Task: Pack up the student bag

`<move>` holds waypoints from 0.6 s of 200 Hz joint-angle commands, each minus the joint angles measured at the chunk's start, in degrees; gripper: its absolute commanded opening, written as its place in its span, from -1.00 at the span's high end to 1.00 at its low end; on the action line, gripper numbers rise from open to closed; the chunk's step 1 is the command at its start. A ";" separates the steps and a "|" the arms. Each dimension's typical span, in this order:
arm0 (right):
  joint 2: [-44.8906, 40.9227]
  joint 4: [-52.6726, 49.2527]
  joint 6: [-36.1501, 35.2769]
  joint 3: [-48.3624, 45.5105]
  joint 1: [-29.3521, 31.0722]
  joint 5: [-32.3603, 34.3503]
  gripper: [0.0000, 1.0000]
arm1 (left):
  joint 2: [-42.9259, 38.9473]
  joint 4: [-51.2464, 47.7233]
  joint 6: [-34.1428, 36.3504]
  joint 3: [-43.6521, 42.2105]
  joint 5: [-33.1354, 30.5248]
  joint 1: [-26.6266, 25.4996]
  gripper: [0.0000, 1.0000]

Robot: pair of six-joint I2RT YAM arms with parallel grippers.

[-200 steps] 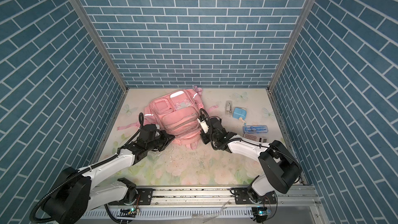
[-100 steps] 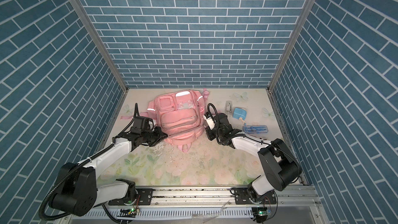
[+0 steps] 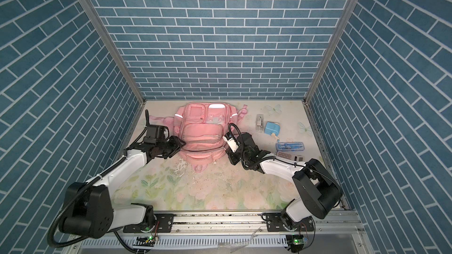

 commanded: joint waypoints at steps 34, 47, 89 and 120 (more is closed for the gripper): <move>-2.77 2.26 -0.47 -1.58 0.39 -0.71 1.00 | -0.07 1.40 7.78 3.61 -12.32 -16.78 -0.20; -3.10 2.44 -0.89 -2.12 0.39 -0.99 1.00 | 1.32 0.48 21.19 6.51 -11.76 -18.53 -0.20; -3.69 2.67 -1.70 -2.66 0.30 -1.20 1.00 | 3.80 3.33 58.60 7.56 -7.47 -21.79 -0.20; -3.34 2.47 -1.35 -2.25 0.22 -1.60 1.00 | 4.83 7.69 74.27 4.08 -1.49 -21.98 -0.20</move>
